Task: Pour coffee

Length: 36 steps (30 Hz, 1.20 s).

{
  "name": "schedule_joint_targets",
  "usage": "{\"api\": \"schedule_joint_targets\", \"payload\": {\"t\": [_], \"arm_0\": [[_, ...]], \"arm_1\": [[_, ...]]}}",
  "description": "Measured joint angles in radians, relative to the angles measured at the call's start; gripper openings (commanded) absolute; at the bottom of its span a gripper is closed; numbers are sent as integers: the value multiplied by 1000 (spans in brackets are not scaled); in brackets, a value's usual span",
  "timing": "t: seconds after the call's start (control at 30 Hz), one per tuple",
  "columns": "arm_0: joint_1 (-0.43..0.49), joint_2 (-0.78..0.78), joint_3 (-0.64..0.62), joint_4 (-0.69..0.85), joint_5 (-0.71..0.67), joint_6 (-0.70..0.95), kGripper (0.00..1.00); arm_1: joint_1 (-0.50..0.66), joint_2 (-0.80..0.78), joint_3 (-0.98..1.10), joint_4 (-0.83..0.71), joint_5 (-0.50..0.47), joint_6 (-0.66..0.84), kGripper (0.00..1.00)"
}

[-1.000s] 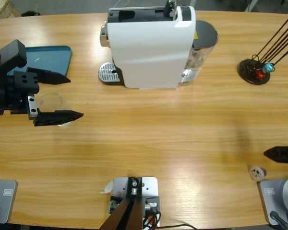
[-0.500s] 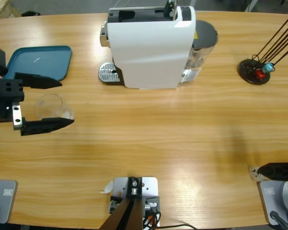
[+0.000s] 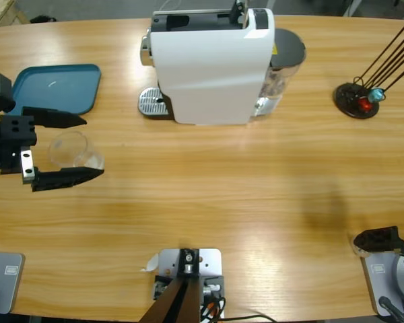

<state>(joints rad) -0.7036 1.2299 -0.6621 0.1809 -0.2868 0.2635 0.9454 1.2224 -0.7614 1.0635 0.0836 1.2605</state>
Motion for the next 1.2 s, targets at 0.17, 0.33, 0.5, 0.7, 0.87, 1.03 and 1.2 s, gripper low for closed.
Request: {"api": "schedule_joint_targets", "payload": {"t": [0.17,0.33,0.5,0.7,0.87,1.03,1.2], "arm_0": [[28,28,0,-21,0,17,1000],[58,35,0,-25,0,40,1000],[64,44,0,-33,0,45,1000],[67,50,0,-41,0,45,1000],[77,74,0,-59,0,46,1000],[98,85,0,-67,0,46,1000],[102,85,-5,-67,0,46,1000]], "arm_1": [[36,110,-34,-62,-18,16,1000],[72,191,-35,-119,-37,52,1000],[73,228,-35,-123,-44,89,1000],[73,338,-43,-99,-65,111,1000],[73,431,-89,-43,-73,112,1000],[67,391,-73,-124,-61,113,1000],[60,384,-70,-131,-54,116,1000]]}}
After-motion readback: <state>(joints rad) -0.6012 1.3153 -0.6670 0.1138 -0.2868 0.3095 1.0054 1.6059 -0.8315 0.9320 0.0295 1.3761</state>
